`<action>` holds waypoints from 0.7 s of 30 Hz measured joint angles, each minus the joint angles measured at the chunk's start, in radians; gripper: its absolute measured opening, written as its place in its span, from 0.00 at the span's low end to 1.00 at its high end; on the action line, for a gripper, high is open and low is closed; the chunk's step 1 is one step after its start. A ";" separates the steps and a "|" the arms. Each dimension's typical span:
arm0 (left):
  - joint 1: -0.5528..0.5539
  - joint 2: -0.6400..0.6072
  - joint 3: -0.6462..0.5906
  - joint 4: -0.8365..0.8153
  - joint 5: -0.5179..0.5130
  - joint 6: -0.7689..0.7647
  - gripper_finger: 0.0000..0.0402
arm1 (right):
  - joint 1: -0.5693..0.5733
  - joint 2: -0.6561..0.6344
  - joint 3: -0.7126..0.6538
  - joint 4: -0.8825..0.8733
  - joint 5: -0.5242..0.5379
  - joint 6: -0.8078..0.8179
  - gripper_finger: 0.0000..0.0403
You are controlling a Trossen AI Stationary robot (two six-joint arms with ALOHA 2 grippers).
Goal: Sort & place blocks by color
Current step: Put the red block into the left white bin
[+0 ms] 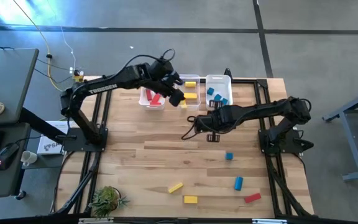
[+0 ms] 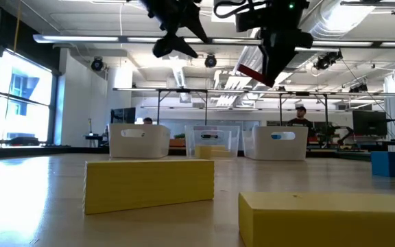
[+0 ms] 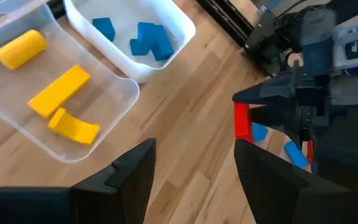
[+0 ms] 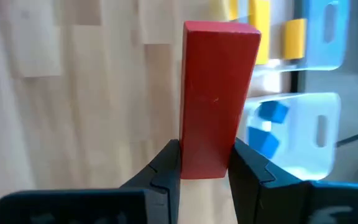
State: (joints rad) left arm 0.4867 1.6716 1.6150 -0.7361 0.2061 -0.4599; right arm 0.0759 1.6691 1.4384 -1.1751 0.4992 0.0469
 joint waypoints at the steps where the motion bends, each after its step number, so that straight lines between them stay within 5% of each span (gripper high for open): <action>1: -0.005 0.011 0.000 0.010 0.008 -0.001 0.51 | -0.003 0.000 0.000 0.004 0.020 -0.010 0.19; 11: -0.014 0.100 0.000 0.127 0.179 -0.042 0.51 | -0.045 0.000 0.000 0.096 0.068 -0.135 0.19; 21: -0.019 0.124 0.000 0.144 0.174 -0.063 0.51 | -0.072 0.000 -0.002 0.162 0.108 -0.165 0.19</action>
State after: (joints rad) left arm 0.4675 1.7954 1.6154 -0.5917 0.3805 -0.5227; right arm 0.0038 1.6691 1.4368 -1.0127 0.6075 -0.1180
